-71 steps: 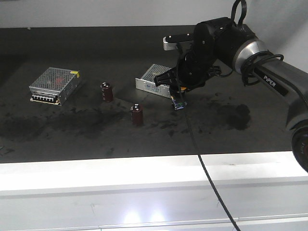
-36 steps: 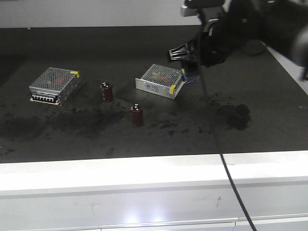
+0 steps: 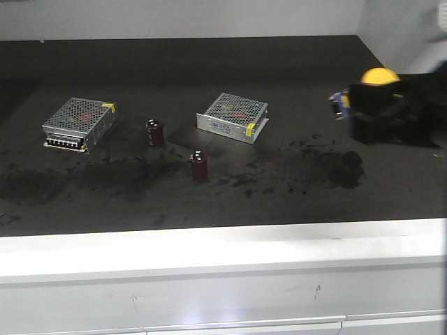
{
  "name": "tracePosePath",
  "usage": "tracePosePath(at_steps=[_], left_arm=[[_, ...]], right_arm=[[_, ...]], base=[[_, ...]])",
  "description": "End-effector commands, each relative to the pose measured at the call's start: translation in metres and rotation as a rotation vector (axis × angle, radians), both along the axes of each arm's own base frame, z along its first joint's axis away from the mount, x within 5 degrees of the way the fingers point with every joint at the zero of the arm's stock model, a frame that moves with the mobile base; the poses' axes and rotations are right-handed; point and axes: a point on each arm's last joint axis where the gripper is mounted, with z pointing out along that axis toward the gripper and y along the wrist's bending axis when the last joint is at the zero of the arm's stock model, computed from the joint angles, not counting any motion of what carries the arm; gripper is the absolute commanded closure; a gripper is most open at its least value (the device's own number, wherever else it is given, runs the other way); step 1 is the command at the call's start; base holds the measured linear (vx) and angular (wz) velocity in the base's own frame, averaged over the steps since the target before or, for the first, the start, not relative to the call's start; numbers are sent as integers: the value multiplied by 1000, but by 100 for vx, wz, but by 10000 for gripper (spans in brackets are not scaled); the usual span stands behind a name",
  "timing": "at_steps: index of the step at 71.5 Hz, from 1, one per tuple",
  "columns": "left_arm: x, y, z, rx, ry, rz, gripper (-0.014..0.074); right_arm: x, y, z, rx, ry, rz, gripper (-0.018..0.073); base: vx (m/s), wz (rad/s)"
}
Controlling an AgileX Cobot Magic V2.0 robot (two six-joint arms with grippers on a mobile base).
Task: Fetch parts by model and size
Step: 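Lift the yellow-capped button with the right gripper and withdraw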
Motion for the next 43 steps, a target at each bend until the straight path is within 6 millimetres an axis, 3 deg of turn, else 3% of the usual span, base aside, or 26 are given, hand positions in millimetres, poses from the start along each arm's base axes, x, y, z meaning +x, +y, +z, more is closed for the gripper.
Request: tracePosePath(at_steps=[1, 9, 21, 34, 43], left_arm=[[0, -1, 13, -29, -73, -12, 603], [0, -1, 13, -29, -73, -12, 603], [0, -1, 13, -29, -73, -12, 603], [0, -1, 13, -29, -73, -12, 603], [0, -1, 13, -29, -73, -12, 603]], right_arm=[[-35, -14, 22, 55, -198, 5, 564], [-73, -29, 19, 78, -268, 3, 564], [-116, -46, -6, 106, -345, 5, 564], [-135, -52, -33, 120, -374, 7, 564], [-136, -53, -35, 118, -378, 7, 564]], base=[[0, 0], [0, 0], [0, 0], [0, 0], [0, 0]])
